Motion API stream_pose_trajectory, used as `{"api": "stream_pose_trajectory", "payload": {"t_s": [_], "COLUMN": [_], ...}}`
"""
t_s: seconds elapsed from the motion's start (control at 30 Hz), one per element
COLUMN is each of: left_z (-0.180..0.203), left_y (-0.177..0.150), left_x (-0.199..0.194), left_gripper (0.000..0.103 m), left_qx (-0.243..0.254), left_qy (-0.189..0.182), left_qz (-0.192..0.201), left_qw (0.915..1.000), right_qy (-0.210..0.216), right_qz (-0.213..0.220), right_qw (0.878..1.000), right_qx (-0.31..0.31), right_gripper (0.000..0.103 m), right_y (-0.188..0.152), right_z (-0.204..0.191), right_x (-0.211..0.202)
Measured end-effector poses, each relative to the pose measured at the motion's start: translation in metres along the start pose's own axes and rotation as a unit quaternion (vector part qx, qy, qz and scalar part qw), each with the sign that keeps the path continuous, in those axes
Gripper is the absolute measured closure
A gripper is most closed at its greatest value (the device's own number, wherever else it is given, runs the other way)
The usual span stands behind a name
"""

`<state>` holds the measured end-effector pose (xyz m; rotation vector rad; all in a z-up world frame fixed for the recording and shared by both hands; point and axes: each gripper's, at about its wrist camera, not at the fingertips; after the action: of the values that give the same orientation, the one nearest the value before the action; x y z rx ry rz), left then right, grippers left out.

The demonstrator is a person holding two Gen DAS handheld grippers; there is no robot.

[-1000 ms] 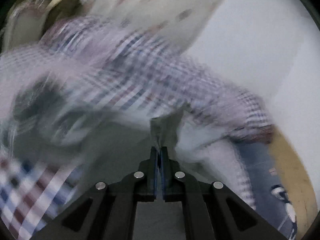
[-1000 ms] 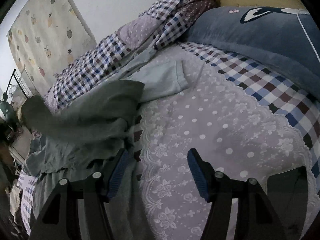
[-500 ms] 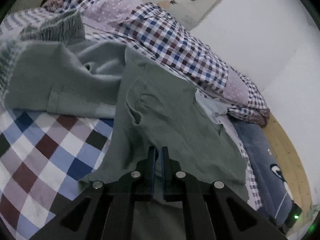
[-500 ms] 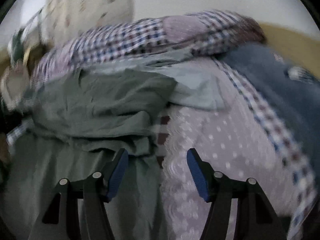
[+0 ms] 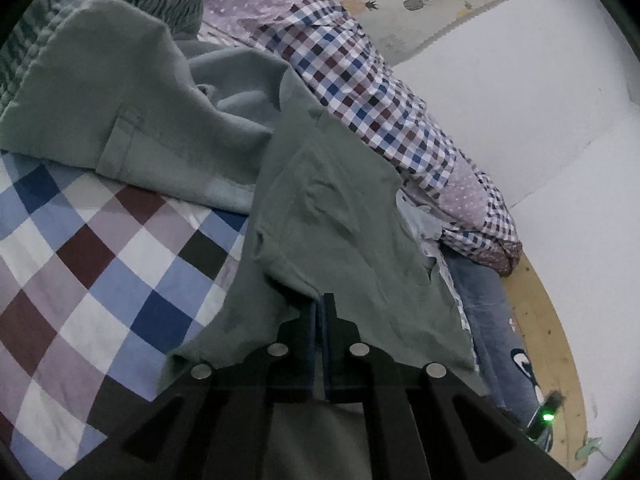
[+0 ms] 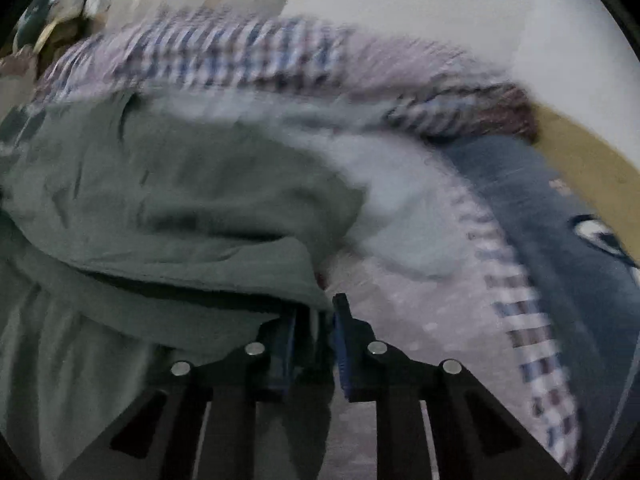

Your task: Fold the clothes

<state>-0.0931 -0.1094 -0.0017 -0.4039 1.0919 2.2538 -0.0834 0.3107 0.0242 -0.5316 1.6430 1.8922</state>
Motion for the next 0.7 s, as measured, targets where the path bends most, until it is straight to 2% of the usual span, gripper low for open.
{"api": "stream_pose_trajectory", "payload": {"t_s": [0.13,0.2,0.23,0.27,0.33,0.4,0.47,0.53,0.7], "left_z": [0.0,-0.002,-0.002,-0.002,-0.001,-0.001,-0.002,-0.005,-0.008], "left_y": [-0.005,-0.007,-0.007,-0.008,-0.009,-0.012,-0.015,-0.017,-0.022], "left_x": [0.004,0.004,0.003,0.002,0.001,0.001,0.002,0.002,0.003], "left_gripper": [0.102,0.102,0.102,0.102,0.102,0.102,0.102,0.102,0.102], "left_qx": [0.01,0.007,0.005,0.003,0.004,0.007,0.006,0.004,0.005], "left_qy": [0.006,0.007,0.007,0.007,0.008,0.008,0.005,-0.001,-0.005], "left_qz": [-0.012,-0.015,-0.015,-0.016,-0.015,-0.014,-0.013,-0.011,-0.006], "left_qw": [0.9999,0.9998,0.9998,0.9999,0.9999,0.9998,0.9999,0.9999,1.0], "right_qy": [0.009,0.028,0.034,0.041,0.072,0.08,0.08,0.082,0.083], "right_qz": [-0.128,-0.145,-0.155,-0.16,-0.145,-0.126,-0.121,-0.117,-0.144], "right_qw": [0.991,0.989,0.987,0.986,0.986,0.986,0.985,0.984,0.978], "right_qx": [-0.023,-0.019,-0.017,-0.013,0.026,0.069,0.088,0.104,0.125], "right_gripper": [0.084,0.08,0.07,0.064,0.058,0.053,0.048,0.048,0.047], "right_y": [-0.019,-0.018,-0.014,-0.008,0.01,0.035,0.062,0.087,0.132], "right_z": [0.007,0.017,0.024,0.032,0.053,0.069,0.072,0.073,0.054], "right_x": [0.033,0.026,0.021,0.015,0.001,-0.003,0.007,0.019,0.075]}}
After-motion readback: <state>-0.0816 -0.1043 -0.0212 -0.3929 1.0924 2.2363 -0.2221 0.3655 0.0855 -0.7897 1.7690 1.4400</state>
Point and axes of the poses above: each gripper's, at about its wrist camera, not at the fingertips, and x roughly the way its jaws point, z to its right, y to its top, and after that the axes turned 10 degrees about x, right-handed
